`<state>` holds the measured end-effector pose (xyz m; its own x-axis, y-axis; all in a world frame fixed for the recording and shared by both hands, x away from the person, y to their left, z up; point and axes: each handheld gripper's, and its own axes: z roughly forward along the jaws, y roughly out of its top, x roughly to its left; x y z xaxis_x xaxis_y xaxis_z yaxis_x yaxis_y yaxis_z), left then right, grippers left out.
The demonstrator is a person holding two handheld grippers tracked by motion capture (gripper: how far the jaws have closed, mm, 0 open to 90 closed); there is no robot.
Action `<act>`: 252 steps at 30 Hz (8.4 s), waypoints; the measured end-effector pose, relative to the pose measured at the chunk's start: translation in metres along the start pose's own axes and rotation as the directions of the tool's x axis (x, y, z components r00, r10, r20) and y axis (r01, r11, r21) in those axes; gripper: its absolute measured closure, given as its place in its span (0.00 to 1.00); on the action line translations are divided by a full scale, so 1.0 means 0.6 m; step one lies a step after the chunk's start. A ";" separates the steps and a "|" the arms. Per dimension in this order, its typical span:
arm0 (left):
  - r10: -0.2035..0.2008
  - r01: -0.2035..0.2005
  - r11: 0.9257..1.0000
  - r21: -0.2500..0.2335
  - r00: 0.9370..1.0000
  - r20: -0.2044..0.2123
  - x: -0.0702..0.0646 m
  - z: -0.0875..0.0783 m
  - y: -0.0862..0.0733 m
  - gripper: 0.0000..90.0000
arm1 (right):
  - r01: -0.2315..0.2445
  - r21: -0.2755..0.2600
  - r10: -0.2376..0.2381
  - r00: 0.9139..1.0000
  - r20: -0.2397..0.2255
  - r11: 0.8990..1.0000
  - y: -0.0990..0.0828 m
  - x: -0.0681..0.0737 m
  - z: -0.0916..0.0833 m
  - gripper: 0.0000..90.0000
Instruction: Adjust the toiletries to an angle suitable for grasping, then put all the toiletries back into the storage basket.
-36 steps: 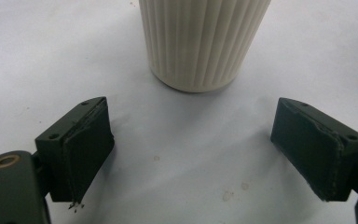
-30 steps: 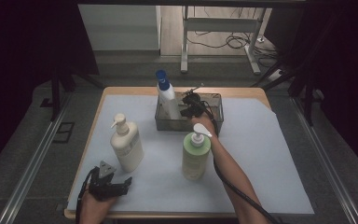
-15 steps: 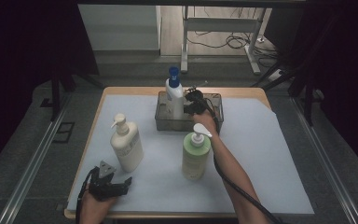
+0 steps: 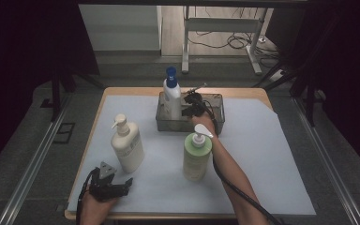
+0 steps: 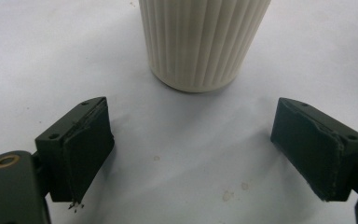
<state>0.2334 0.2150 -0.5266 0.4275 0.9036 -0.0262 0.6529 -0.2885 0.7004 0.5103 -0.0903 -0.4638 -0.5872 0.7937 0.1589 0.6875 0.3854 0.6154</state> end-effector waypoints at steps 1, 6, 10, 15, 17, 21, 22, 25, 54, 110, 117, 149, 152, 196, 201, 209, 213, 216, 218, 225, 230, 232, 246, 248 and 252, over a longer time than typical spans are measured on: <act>0.000 0.000 1.000 0.000 1.000 0.000 0.000 0.000 0.000 0.13 | -0.017 -0.005 0.017 1.000 0.000 1.000 0.000 0.002 0.001 0.99; 0.000 0.000 1.000 0.000 1.000 0.000 0.000 0.000 0.000 0.13 | -0.015 -0.004 0.015 1.000 -0.015 1.000 0.000 0.007 0.007 0.99; 0.000 0.000 1.000 0.000 1.000 0.000 0.000 0.000 0.000 0.13 | -0.004 -0.003 0.004 1.000 -0.024 1.000 0.000 0.010 0.009 0.99; 0.000 0.000 1.000 0.000 1.000 0.000 0.000 0.000 0.000 0.13 | -0.009 -0.013 0.009 0.999 -0.035 1.000 0.000 0.015 0.011 0.99; 0.000 0.000 1.000 0.000 1.000 0.000 0.000 0.000 0.000 0.13 | -0.008 -0.019 0.007 0.999 -0.039 1.000 0.001 0.018 0.011 0.99; 0.000 0.000 1.000 0.000 1.000 0.000 0.000 0.000 0.000 0.13 | -0.015 -0.032 0.014 0.998 -0.059 0.999 0.002 0.022 0.009 0.99; 0.000 0.000 1.000 0.001 1.000 0.000 0.000 0.000 0.000 0.13 | 0.003 -0.031 -0.005 0.998 -0.065 1.000 0.002 0.021 0.008 0.99; 0.000 0.000 1.000 0.000 1.000 0.000 0.000 0.000 0.000 0.13 | -0.011 -0.035 0.008 0.998 -0.069 0.999 0.002 0.022 0.006 0.99; 0.000 0.000 1.000 0.000 1.000 0.000 0.000 0.000 0.000 0.13 | 0.076 -0.032 -0.079 0.990 -0.113 0.997 -0.009 0.033 -0.005 0.90; -0.001 0.001 1.000 -0.003 1.000 -0.002 0.000 0.000 -0.001 0.13 | 0.201 -0.126 -0.205 0.979 -0.019 0.971 -0.141 -0.033 -0.195 0.15; -0.001 0.001 1.000 -0.003 1.000 -0.002 -0.001 0.000 -0.001 0.13 | 0.208 -0.122 -0.210 0.978 -0.002 0.970 -0.165 -0.046 -0.206 0.11; -0.002 0.001 1.000 -0.005 1.000 -0.004 -0.001 0.000 -0.001 0.13 | 0.191 -0.121 -0.203 0.975 -0.088 0.974 -0.286 -0.041 -0.264 0.02; -0.002 0.002 1.000 -0.005 1.000 -0.004 -0.001 0.000 -0.001 0.13 | 0.200 -0.136 -0.216 0.970 -0.115 0.970 -0.293 -0.029 -0.275 0.02; -0.001 0.001 1.000 -0.007 1.000 -0.003 -0.001 0.000 -0.001 0.13 | 0.355 -0.214 -0.393 0.903 -0.172 0.910 -0.246 0.115 -0.249 0.11; -0.001 0.001 1.000 -0.007 1.000 -0.003 -0.001 0.000 -0.001 0.13 | 0.362 -0.213 -0.398 0.903 -0.162 0.908 -0.241 0.119 -0.242 0.10; -0.001 0.001 1.000 -0.007 1.000 -0.003 -0.001 0.000 -0.001 0.13 | 0.365 -0.206 -0.396 0.908 -0.134 0.908 -0.242 0.126 -0.240 0.12; -0.001 0.000 1.000 -0.006 1.000 -0.003 -0.001 0.000 -0.001 0.13 | 0.352 -0.206 -0.380 0.917 -0.119 0.913 -0.244 0.126 -0.243 0.13; -0.001 0.001 1.000 -0.006 1.000 -0.003 -0.001 0.000 -0.001 0.13 | 0.345 -0.194 -0.370 0.922 -0.112 0.918 -0.242 0.127 -0.243 0.13; -0.001 0.001 1.000 -0.006 1.000 -0.003 -0.001 0.000 -0.001 0.13 | 0.348 -0.195 -0.371 0.923 -0.100 0.917 -0.239 0.124 -0.244 0.13; -0.001 0.001 1.000 -0.006 1.000 -0.003 -0.001 0.000 -0.001 0.13 | 0.321 -0.195 -0.342 0.935 -0.088 0.927 -0.223 0.117 -0.254 0.13; -0.001 0.001 1.000 -0.006 1.000 -0.003 -0.001 0.000 -0.001 0.13 | 0.321 -0.198 -0.340 0.938 -0.069 0.926 -0.206 0.114 -0.261 0.13; 0.000 0.000 1.000 -0.006 1.000 -0.003 -0.001 0.000 -0.001 0.13 | 0.316 -0.199 -0.334 0.941 -0.063 0.928 -0.199 0.114 -0.264 0.13; -0.001 0.001 1.000 -0.006 1.000 -0.003 0.000 0.000 -0.001 0.13 | 0.288 -0.213 -0.302 0.953 -0.035 0.933 -0.145 0.111 -0.277 0.13; -0.001 0.001 1.000 -0.005 1.000 -0.003 0.000 0.000 -0.001 0.13 | 0.288 -0.213 -0.301 0.953 -0.030 0.934 -0.138 0.111 -0.279 0.13; -0.001 0.001 1.000 -0.006 1.000 -0.002 0.000 0.000 -0.001 0.13 | 0.291 -0.217 -0.302 0.953 -0.019 0.932 -0.123 0.112 -0.282 0.13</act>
<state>0.2333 0.2148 -0.5270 0.4256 0.9046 -0.0254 0.6495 -0.2858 0.7046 0.3482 -0.1452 -0.3677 -0.7754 0.6311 -0.0191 0.3777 0.4879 0.7869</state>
